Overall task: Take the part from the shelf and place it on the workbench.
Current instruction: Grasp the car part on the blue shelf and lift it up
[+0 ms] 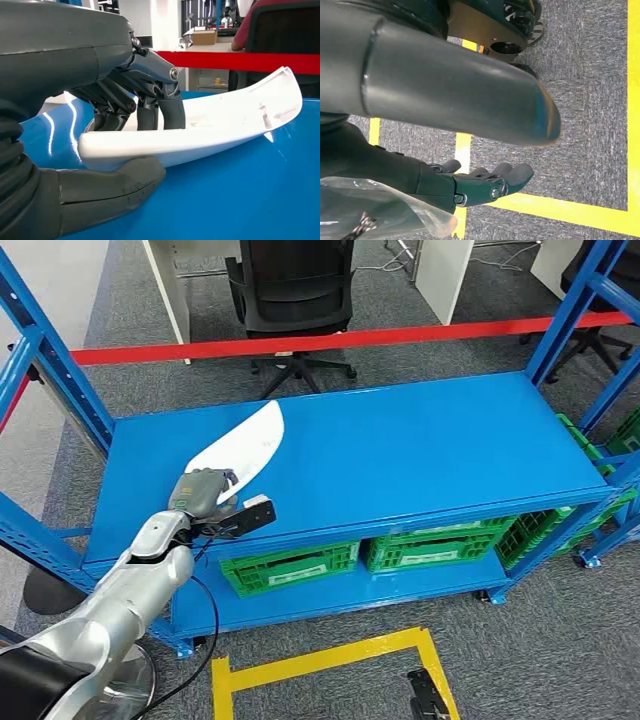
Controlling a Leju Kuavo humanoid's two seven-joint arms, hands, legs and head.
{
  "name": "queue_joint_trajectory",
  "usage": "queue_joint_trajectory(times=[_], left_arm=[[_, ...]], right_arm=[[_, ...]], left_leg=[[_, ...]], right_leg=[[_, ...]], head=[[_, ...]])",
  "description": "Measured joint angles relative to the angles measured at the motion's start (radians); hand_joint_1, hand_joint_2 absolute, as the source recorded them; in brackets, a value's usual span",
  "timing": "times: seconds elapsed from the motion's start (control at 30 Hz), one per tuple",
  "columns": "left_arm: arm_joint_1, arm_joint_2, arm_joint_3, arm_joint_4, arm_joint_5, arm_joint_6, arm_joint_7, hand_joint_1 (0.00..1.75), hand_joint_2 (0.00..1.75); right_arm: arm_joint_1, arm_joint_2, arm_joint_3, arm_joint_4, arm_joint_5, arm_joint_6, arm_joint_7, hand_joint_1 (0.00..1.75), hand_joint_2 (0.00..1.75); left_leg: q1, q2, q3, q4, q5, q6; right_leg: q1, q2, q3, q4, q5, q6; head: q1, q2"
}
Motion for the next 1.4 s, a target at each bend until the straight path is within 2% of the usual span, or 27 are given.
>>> queue_joint_trajectory(times=[0.07,0.13,0.3,0.37,0.47,0.6,0.77,0.97,1.27,1.4], left_arm=[[0.001,0.0,0.003,-0.002,0.014,0.003,-0.011,1.75,1.75],[0.006,-0.001,0.02,-0.011,0.077,0.021,-0.058,1.75,1.75],[0.058,-0.022,0.138,-0.096,0.45,0.053,-0.281,1.75,1.75],[0.093,-0.026,0.173,-0.182,0.618,0.05,-0.343,1.75,1.75],[0.166,-0.017,0.19,-0.363,0.827,0.058,-0.39,1.75,1.75],[0.288,0.016,0.191,-0.644,0.969,0.111,-0.432,1.75,1.75],[0.422,0.063,0.19,-0.921,1.024,0.188,-0.491,1.75,1.75],[0.559,0.111,0.192,-1.141,1.016,0.265,-0.565,1.75,1.75],[0.666,0.147,0.201,-1.288,1.024,0.265,-0.586,1.75,1.75],[0.753,0.158,0.201,-1.347,1.028,0.233,-0.608,1.75,1.75]], right_arm=[[0.0,0.0,0.0,0.0,0.0,0.0,0.0,0.0,0.0],[0.001,0.0,0.0,0.0,-0.001,-0.001,-0.002,0.0,0.0],[0.008,0.0,-0.007,0.0,-0.009,-0.018,-0.021,0.0,0.0],[0.011,0.0,-0.013,0.0,-0.012,-0.025,-0.037,0.0,0.0],[0.018,0.0,-0.024,0.001,-0.015,-0.033,-0.074,0.0,0.0],[0.032,0.0,-0.037,0.002,-0.029,-0.014,-0.145,0.0,0.0],[0.044,0.0,-0.061,0.003,-0.056,0.014,-0.203,0.0,0.0],[0.049,0.0,-0.092,0.004,-0.081,0.05,-0.289,0.0,0.0],[0.054,0.0,-0.111,0.004,-0.085,0.069,-0.31,0.0,0.0],[0.06,0.0,-0.121,0.004,-0.086,0.082,-0.323,0.0,0.0]], left_leg=[[0.0,0.0,0.0,0.0,0.0,0.0],[0.0,0.0,0.0,0.0,0.0,0.0],[0.0,0.0,-0.001,0.0,0.0,0.0],[0.0,0.001,-0.001,0.0,0.0,0.0],[0.0,0.002,-0.002,0.0,0.0,0.0],[0.0,0.002,-0.004,0.0,0.0,0.0],[0.001,0.002,-0.005,-0.001,0.0,0.0],[0.0,0.002,-0.005,-0.001,0.0,0.0],[0.0,0.002,-0.005,-0.001,0.0,0.0],[0.0,0.003,-0.005,-0.001,0.0,0.0]], right_leg=[[0.0,0.0,0.0,0.0,0.0,0.0],[0.0,0.0,0.0,0.0,0.0,0.0],[0.0,0.001,-0.001,0.0,0.0,0.0],[0.0,0.002,-0.002,0.0,0.0,0.0],[0.0,0.003,-0.003,0.0,0.0,0.0],[0.0,0.003,-0.005,0.0,0.0,0.0],[0.0,0.003,-0.006,0.0,0.0,0.0],[0.0,0.003,-0.006,0.0,0.0,0.0],[0.0,0.003,-0.006,0.0,0.0,0.0],[0.0,0.003,-0.006,0.0,0.0,0.0]], head=[[0.0,0.0],[0.0,0.0],[0.0,0.0],[0.0,0.0],[0.0,0.0],[0.0,0.0],[0.0,0.0],[0.0,0.0],[0.0,0.0],[0.0,0.0]])
